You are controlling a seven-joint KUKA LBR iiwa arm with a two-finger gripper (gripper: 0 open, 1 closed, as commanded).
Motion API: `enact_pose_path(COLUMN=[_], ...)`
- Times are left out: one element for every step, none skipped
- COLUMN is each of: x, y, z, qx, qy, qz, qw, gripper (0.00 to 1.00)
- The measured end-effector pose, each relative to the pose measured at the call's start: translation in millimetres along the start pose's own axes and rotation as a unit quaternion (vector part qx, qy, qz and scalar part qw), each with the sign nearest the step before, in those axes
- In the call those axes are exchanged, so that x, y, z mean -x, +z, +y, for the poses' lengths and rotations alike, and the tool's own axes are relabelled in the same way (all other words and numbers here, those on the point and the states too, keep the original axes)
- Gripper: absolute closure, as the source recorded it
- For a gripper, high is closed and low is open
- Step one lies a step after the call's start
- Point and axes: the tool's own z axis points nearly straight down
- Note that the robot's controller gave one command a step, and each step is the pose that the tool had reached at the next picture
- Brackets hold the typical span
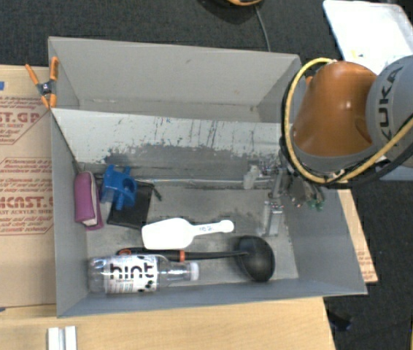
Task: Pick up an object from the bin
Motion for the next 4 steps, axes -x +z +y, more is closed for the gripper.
enact_pose_path(x=[1.7,-43.5,-49.2,-40.2], y=[-4,86,68,85], z=[0,13,80,164], qx=[0.000,0.000,0.000,-0.002], qy=[0.000,-0.046,0.038,-0.029], qz=[-0.0042,-0.0050,-0.0104,-0.0037], qw=[1.0000,0.9989,0.9992,0.9996], gripper=[0.00,0.00,0.00,0.00])
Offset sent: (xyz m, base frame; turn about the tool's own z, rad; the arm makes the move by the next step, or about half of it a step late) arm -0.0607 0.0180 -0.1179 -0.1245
